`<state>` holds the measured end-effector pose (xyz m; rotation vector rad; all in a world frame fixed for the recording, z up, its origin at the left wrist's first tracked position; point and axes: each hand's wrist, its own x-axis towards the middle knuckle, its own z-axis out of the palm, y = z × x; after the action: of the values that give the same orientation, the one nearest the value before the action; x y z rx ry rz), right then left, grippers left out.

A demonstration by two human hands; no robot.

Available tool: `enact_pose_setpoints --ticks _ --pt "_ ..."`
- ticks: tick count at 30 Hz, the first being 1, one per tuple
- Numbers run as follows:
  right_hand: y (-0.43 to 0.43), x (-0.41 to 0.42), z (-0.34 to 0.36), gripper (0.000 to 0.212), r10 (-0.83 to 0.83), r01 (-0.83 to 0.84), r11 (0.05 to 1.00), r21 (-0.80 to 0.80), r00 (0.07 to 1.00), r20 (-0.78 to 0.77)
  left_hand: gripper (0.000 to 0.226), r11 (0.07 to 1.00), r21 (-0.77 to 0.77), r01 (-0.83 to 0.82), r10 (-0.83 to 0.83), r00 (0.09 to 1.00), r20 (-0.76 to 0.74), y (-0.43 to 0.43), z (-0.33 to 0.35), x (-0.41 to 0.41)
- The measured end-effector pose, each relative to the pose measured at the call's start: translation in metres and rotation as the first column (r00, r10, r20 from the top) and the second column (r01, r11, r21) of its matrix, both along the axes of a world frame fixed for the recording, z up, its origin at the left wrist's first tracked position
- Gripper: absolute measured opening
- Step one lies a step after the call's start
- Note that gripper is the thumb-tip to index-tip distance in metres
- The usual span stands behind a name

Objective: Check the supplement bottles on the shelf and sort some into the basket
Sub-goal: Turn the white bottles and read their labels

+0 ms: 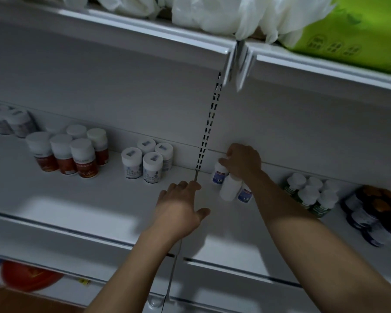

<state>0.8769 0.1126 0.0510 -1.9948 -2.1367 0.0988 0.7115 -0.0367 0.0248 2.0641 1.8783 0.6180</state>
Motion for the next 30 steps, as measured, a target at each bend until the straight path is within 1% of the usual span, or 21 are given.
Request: enact_pose_setpoints --ticks 4,6,10,11,13,15,17,19,21,22,23,27,30 --pt "0.006 -0.011 -0.007 0.045 0.012 -0.011 1.000 -0.014 0.994 0.110 0.059 1.000 -0.004 -0.004 0.004 1.000 -0.016 -0.001 0.003 -0.004" --pt "0.007 -0.014 -0.007 0.046 0.004 -0.004 1.000 0.002 0.994 0.109 0.059 1.000 -0.003 -0.002 0.002 1.000 -0.025 -0.003 0.004 -0.006" --pt "-0.004 -0.021 -0.008 0.051 0.031 -0.031 1.000 0.005 0.999 0.044 0.060 1.000 0.004 -0.009 0.010 0.999 -0.032 -0.008 0.005 -0.008" --pt "-0.009 -0.023 -0.008 0.053 0.039 -0.039 0.999 0.014 0.999 0.000 0.061 1.000 0.006 -0.014 0.015 0.999 -0.038 -0.009 0.005 -0.008" --pt "-0.024 -0.026 -0.004 0.052 0.048 -0.042 0.998 0.036 0.984 -0.170 0.062 0.999 0.019 -0.025 0.026 0.999 -0.039 -0.010 0.005 -0.009" --pt "-0.041 -0.026 0.006 0.046 0.049 -0.032 0.998 0.050 0.924 -0.379 0.065 0.999 0.034 -0.036 0.037 0.999 -0.029 -0.011 0.006 -0.008" --pt "-0.060 -0.022 0.016 0.037 0.050 -0.030 0.998 0.046 0.836 -0.546 0.071 0.998 0.043 -0.044 0.045 0.999 -0.019 -0.012 0.008 -0.008" --pt "-0.080 -0.016 0.026 0.028 0.025 -0.033 0.999 0.002 0.714 -0.700 0.077 0.997 0.054 -0.048 0.047 0.999 0.022 -0.013 0.011 -0.007" --pt "-0.101 -0.010 0.036 0.022 -0.025 -0.060 0.996 -0.070 0.557 -0.830 0.082 0.997 0.066 -0.037 0.032 0.996 0.082 -0.017 0.016 -0.005" --pt "-0.111 -0.006 0.040 0.020 -0.042 -0.080 0.992 -0.094 0.497 -0.867 0.082 0.997 0.071 -0.024 0.017 0.995 0.102 -0.019 0.018 -0.003" --pt "-0.120 -0.002 0.044 0.020 -0.051 -0.093 0.990 -0.105 0.460 -0.886 0.081 0.997 0.076 -0.009 0.000 0.993 0.117 -0.022 0.021 -0.001" --pt "-0.151 0.013 0.051 0.023 -0.053 -0.071 0.994 -0.084 0.354 -0.934 0.066 0.993 0.099 0.057 -0.077 0.976 0.204 -0.036 0.024 0.007" --pt "-0.165 0.025 0.051 0.025 -0.065 -0.040 0.996 -0.080 0.281 -0.958 0.056 0.991 0.078 0.111 -0.130 0.938 0.321 -0.047 0.024 0.016"
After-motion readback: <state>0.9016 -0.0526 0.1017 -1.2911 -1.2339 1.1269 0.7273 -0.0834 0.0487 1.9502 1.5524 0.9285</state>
